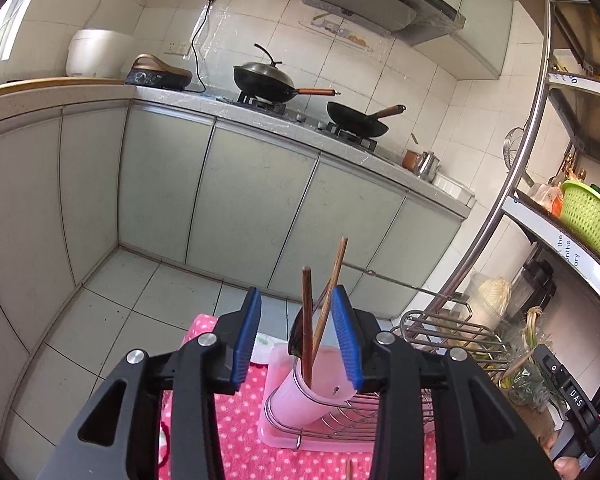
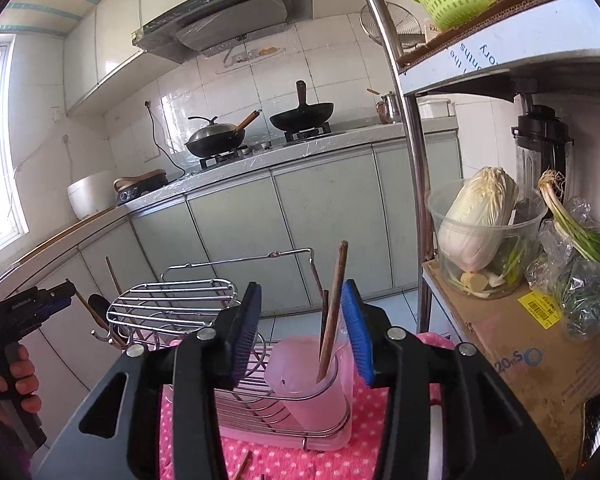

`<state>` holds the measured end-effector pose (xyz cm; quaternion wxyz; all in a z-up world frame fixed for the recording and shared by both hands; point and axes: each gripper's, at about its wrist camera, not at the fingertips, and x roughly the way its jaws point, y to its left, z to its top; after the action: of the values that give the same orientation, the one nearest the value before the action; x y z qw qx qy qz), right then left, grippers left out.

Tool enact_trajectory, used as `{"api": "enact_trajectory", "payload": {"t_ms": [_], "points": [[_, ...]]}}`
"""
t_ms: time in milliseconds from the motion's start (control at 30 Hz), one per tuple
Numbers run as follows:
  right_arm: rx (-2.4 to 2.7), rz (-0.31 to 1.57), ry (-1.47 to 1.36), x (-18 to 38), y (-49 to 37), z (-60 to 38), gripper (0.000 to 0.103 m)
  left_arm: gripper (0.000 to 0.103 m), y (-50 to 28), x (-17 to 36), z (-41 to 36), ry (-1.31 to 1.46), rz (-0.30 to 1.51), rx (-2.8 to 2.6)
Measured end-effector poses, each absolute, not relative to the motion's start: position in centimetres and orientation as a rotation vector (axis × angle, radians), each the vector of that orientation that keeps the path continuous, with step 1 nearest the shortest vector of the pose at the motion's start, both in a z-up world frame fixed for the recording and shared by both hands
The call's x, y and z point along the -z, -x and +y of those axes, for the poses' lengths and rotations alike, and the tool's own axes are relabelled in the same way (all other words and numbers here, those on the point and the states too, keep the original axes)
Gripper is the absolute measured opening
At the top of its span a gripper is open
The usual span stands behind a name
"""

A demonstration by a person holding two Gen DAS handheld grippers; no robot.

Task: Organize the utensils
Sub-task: 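Open the left tool over the pink cup while the right tool releases its chopstick there, then lower both open tools toward the remaining chopsticks on the cloth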

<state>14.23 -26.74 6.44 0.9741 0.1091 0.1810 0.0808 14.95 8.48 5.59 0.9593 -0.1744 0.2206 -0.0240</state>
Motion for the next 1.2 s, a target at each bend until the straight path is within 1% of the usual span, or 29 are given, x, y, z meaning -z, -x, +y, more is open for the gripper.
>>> {"api": "enact_trajectory", "payload": {"t_ms": [267,400,500,667,800,967,1100,1167,1200], "points": [[-0.166,0.340,-0.259,-7.3,-11.2,-27.6,0.043,0.038,-11.7,-6.8,8.6,0.360,0.430,0.066],[-0.160,0.336,-0.295,-6.9,-9.0,-28.3,0.043,0.039,-9.8,-6.5,8.3,0.361,0.433,0.092],[-0.159,0.370,-0.315,-6.0,-7.8,-28.6,0.043,0.040,-8.7,-5.7,7.7,0.360,0.462,0.116],[-0.187,0.501,-0.335,-2.8,-7.3,-28.2,0.043,0.040,-7.7,-3.3,6.1,0.334,0.556,0.169],[-0.219,0.650,-0.358,0.8,-7.7,-27.6,0.043,0.040,-8.0,-0.5,4.1,0.296,0.656,0.209],[-0.246,0.782,-0.367,4.4,-8.1,-27.0,0.043,0.039,-9.8,4.1,0.9,0.262,0.862,0.279],[-0.257,0.845,-0.388,6.3,-8.2,-27.0,0.043,0.031,-12.1,8.0,-1.6,0.256,1.038,0.320],[-0.270,0.873,-0.409,7.2,-8.2,-27.1,0.043,0.022,-13.0,9.6,-2.9,0.245,1.101,0.328],[-0.274,0.883,-0.416,7.4,-8.4,-27.3,0.043,0.020,-13.4,10.2,-3.6,0.229,1.124,0.331]]}}
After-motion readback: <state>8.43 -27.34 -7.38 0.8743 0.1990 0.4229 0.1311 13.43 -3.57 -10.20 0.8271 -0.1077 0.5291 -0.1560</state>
